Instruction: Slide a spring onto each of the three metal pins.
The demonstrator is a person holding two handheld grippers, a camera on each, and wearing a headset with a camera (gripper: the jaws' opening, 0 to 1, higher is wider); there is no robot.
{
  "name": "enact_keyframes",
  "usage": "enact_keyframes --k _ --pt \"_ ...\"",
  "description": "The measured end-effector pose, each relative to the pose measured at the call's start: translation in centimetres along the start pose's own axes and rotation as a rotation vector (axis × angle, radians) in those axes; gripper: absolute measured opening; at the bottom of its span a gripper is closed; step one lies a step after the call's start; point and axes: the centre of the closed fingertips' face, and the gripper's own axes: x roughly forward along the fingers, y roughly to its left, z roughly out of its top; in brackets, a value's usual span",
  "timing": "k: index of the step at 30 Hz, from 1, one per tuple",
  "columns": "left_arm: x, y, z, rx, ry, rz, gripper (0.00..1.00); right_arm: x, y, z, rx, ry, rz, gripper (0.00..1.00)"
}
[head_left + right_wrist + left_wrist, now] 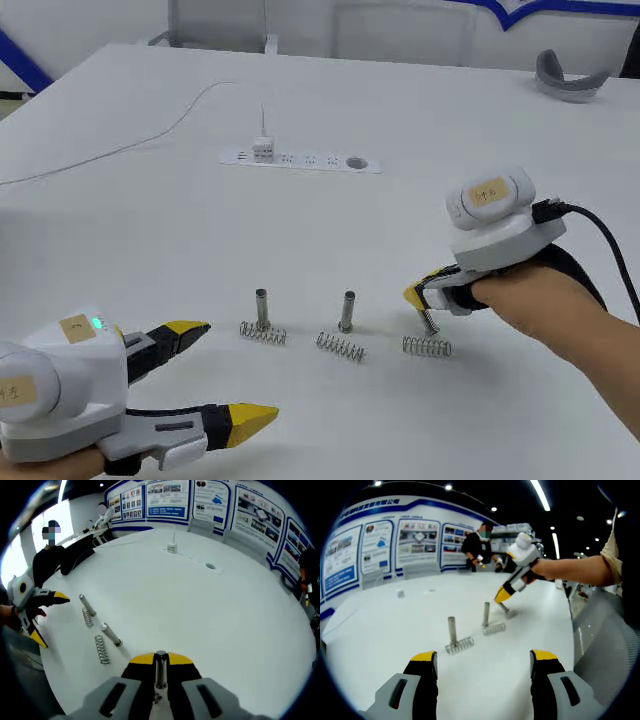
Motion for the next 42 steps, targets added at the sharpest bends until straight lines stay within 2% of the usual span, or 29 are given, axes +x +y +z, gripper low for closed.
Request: enact_keyframes --k 42 --pt "-0.2 -0.2 0.8 0.028 0.002 -0.001 0.77 -2.4 0.9 -0.7 -0.008 -0.047 0.002 0.09"
